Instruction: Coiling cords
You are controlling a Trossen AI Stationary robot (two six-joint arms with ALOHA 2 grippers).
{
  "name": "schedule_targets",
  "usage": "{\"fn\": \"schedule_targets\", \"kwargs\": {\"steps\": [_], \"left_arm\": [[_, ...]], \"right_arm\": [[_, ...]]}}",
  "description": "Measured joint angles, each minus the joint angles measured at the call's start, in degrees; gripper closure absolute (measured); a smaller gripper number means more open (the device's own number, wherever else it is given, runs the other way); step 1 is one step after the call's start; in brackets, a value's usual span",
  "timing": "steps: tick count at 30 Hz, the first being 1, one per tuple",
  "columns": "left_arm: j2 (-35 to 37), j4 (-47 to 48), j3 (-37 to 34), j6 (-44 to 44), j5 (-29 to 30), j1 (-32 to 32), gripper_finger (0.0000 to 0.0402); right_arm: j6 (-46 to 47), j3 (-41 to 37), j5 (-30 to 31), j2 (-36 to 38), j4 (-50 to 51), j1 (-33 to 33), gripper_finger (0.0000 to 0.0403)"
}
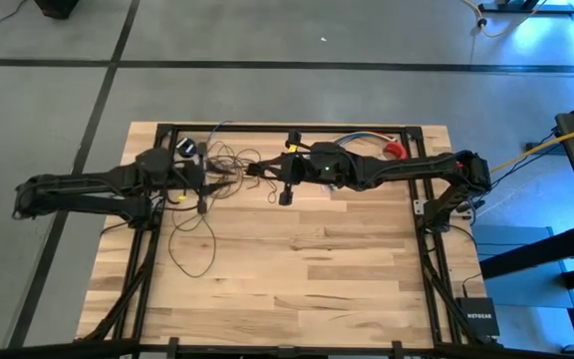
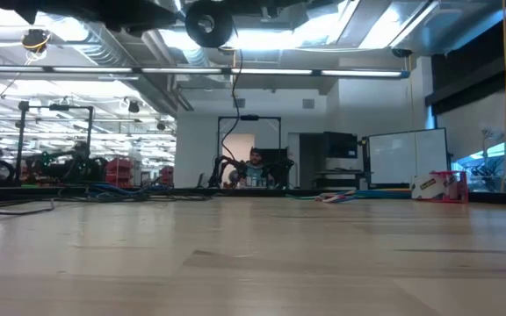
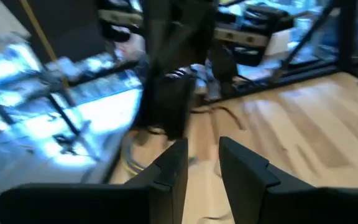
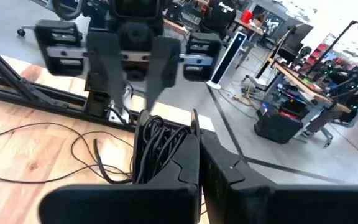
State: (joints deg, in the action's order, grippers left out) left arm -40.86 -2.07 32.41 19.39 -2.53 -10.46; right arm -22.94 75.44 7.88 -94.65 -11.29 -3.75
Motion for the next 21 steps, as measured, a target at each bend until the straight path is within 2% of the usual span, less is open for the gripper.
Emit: {"fn": "schedule_targets", "kwargs": {"steps": [7, 17, 21], "left_arm": [[-0.29, 1.18, -0.01, -0.18, -0.19, 1.75, 0.0318], [-1.7, -0.85, -0.01, 0.73, 1.45, 1.75, 0.0318], [-2.61, -2.71, 0.01, 0.6, 1.47, 1.75, 0.0318]], "right_arm": [[0.0, 0.0, -0.01, 0.0, -0.61, -0.02, 0.0397], [0.57, 0.0, -4.49, 0.0, -2.1, -0.02, 0.0397], [0.61, 0.0, -4.52, -0.02, -2.16, -0.02, 0.0397]]}}
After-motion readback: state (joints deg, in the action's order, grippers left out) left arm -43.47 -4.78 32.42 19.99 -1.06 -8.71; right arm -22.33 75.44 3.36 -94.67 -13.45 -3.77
